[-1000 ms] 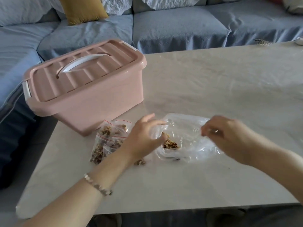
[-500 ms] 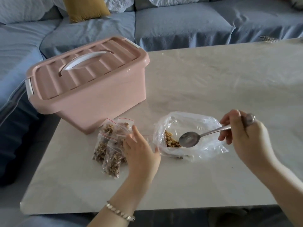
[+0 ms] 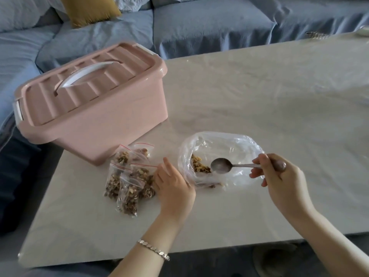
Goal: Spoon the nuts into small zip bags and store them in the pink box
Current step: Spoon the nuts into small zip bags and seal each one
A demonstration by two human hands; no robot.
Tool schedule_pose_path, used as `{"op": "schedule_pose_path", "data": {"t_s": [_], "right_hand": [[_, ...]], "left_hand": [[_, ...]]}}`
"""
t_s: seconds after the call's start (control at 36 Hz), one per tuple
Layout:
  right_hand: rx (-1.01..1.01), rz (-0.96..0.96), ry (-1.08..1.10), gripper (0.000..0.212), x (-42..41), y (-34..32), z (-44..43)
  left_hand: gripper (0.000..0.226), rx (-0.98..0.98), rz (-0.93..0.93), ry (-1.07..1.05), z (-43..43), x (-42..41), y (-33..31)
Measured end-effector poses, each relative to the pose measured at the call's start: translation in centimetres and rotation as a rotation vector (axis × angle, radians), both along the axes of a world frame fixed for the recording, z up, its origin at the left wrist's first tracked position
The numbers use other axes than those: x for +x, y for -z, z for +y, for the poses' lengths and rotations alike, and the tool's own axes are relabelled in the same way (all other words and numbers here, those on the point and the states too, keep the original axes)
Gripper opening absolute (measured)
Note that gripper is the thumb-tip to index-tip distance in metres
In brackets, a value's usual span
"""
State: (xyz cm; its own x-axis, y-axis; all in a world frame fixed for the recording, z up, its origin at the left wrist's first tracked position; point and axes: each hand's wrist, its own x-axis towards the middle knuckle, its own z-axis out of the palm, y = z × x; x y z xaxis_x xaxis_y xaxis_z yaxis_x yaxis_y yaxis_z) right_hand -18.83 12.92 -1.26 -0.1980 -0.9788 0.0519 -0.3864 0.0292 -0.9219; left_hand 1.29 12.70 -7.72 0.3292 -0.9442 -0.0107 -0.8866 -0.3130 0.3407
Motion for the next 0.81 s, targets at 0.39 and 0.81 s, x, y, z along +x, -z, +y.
{"op": "schedule_pose_path", "data": {"t_s": [0.39, 0.81], "right_hand": [[0.059, -0.078, 0.008, 0.023, -0.1, 1.1, 0.9], [0.053, -0.044, -0.033, 0.023, -0.1, 1.1, 0.9]], "left_hand": [[0.079, 0.065, 0.274, -0.054, 0.8, 1.0, -2.3], [0.023, -0.195, 0.150, 0.184, 4.5, 4.9, -1.7]]}}
